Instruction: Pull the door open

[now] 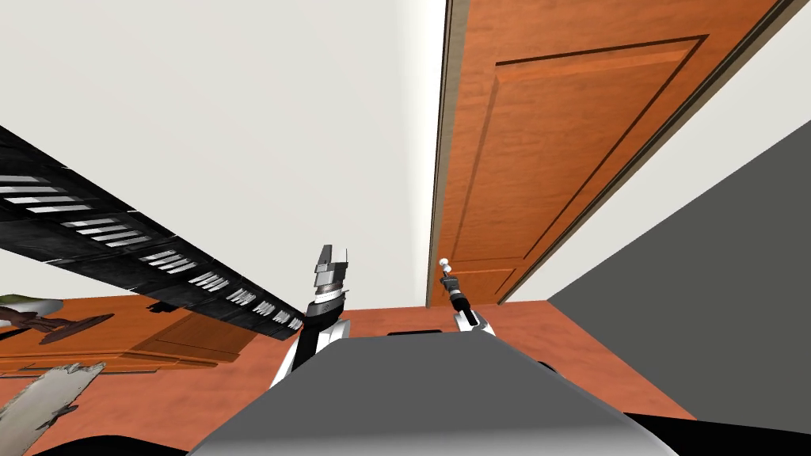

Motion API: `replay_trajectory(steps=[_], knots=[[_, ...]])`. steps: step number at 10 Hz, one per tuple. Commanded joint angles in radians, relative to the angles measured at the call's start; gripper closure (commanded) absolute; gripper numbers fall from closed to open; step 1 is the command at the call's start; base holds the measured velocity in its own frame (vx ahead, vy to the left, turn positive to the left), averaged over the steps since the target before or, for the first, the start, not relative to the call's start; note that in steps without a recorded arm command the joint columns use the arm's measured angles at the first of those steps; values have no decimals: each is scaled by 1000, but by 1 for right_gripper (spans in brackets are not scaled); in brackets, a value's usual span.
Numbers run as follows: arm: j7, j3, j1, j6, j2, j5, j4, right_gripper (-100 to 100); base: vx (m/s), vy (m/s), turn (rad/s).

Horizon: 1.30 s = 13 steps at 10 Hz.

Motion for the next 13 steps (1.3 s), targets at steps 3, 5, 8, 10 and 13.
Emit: replay_trajectory(steps=[3, 5, 8, 10, 13], knots=[[-19, -3, 1, -12, -24, -1, 8, -100, -172, 69, 10], [-31, -4, 5, -17, -38, -2, 7, -100, -222, -53, -10], [-35, -27, 16, -28, -55, -17, 13, -100, -72, -28, 82], [-38, -55, 24, -42, -74, -35, 28, -100, 151, 13, 225], [-42, -85, 32, -54, -95, -56, 0, -100, 150, 10, 224]])
